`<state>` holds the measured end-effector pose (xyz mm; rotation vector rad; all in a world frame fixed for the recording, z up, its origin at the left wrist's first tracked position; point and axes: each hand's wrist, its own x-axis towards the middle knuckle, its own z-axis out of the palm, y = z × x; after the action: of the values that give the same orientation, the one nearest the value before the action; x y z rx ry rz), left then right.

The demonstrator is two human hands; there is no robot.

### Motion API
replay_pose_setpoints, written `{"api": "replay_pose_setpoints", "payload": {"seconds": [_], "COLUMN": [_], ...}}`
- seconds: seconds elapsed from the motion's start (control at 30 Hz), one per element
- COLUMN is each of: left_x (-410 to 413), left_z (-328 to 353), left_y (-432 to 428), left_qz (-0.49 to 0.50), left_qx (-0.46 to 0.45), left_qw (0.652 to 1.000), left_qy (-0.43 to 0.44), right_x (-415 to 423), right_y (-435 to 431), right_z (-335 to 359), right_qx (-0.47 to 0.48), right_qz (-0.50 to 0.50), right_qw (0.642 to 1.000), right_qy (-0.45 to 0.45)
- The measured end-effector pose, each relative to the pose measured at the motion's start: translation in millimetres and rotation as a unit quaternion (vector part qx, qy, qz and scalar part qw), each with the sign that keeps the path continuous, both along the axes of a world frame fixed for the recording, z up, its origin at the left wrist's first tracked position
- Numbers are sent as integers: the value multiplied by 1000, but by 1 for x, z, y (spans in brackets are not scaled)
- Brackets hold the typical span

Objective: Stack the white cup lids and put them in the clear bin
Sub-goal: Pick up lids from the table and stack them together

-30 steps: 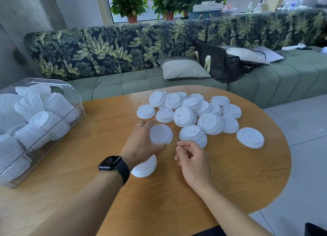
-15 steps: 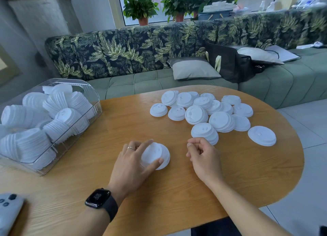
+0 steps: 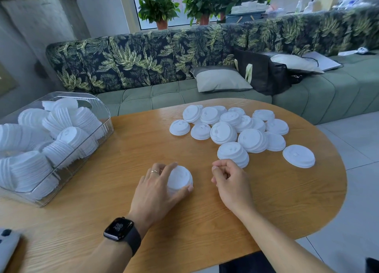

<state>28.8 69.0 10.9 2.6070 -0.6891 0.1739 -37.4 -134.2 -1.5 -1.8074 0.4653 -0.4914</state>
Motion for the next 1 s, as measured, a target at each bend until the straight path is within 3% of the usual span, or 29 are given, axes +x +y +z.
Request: {"api": "replay_pose_setpoints", "payload": {"seconds": [0.2, 0.57, 0.83, 1.0], "left_x": [1, 3, 4, 2], "left_z": [0, -3, -2, 0], "left_y": [6, 4, -10, -7], "left_qz": [-62, 13, 31, -6], "left_qx": [-24, -71, 10, 54], "left_qw": [997, 997, 999, 998], "left_qy": [34, 41, 14, 2], "right_x": [0, 0, 0, -1], "right_y": [-1, -1, -1, 1], "right_z": [-1, -1, 1, 3], "right_qx": [-5, -21, -21, -38], "right_qz": [3, 6, 3, 7], "right_qw": [1000, 1000, 1000, 999], "right_qy": [2, 9, 9, 20]}}
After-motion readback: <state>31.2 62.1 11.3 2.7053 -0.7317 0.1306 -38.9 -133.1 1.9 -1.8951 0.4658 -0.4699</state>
